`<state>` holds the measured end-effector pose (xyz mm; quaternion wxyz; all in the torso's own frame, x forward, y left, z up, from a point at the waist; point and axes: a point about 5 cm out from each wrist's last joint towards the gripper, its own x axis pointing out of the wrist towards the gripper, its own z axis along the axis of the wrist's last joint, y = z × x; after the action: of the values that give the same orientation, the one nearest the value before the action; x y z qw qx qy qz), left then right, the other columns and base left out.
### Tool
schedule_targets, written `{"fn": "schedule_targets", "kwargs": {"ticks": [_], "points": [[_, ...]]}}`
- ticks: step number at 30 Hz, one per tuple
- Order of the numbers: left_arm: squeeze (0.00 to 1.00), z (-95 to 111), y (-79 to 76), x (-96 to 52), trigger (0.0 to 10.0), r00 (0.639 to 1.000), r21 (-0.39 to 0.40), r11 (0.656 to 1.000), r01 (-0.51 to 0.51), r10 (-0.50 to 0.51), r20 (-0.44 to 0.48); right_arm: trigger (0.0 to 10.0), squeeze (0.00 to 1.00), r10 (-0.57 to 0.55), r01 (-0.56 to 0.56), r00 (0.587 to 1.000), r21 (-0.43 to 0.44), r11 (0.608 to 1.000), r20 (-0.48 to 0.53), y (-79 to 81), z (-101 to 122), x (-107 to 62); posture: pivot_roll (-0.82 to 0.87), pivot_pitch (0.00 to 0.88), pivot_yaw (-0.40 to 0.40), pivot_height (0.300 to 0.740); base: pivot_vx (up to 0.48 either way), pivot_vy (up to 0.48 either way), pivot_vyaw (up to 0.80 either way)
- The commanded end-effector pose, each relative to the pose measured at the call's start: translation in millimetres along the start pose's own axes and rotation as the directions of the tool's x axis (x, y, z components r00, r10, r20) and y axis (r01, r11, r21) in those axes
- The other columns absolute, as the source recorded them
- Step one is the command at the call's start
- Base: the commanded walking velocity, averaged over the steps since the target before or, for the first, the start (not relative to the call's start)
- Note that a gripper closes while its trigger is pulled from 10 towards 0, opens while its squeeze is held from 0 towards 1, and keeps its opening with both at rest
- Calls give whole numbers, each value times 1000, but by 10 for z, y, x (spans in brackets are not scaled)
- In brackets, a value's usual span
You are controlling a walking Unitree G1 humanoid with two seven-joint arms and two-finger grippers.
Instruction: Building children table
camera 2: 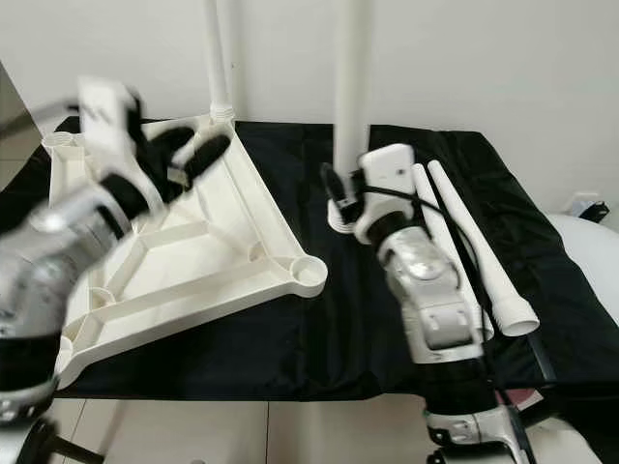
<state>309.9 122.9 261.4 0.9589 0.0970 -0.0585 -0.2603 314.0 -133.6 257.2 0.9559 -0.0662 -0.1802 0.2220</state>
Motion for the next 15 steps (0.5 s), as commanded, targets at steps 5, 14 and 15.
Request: {"fn": "schedule_targets", "kwargs": {"ticks": [5, 14, 15], "points": [[0, -467, -501, -76, 10000, 884, 109, 889, 445, -418, -208, 10000, 0, 187, -183, 982, 119, 976, -20, 116, -62, -121, 16, 119, -5, 740, 0, 0, 0], [0, -737, -839, -42, 10000, 820, 90, 835, 542, -503, -275, 10000, 0, 245, -230, 967, 175, 957, -71, 152, -182, -190, 20, 128, -16, 740, 0, 0, 0], [0, -759, -853, -35, 10000, 812, 95, 827, 554, -512, -280, 10000, 0, 247, -231, 966, 175, 957, -76, 151, -193, -190, 20, 128, -16, 740, 0, 0, 0]]}}
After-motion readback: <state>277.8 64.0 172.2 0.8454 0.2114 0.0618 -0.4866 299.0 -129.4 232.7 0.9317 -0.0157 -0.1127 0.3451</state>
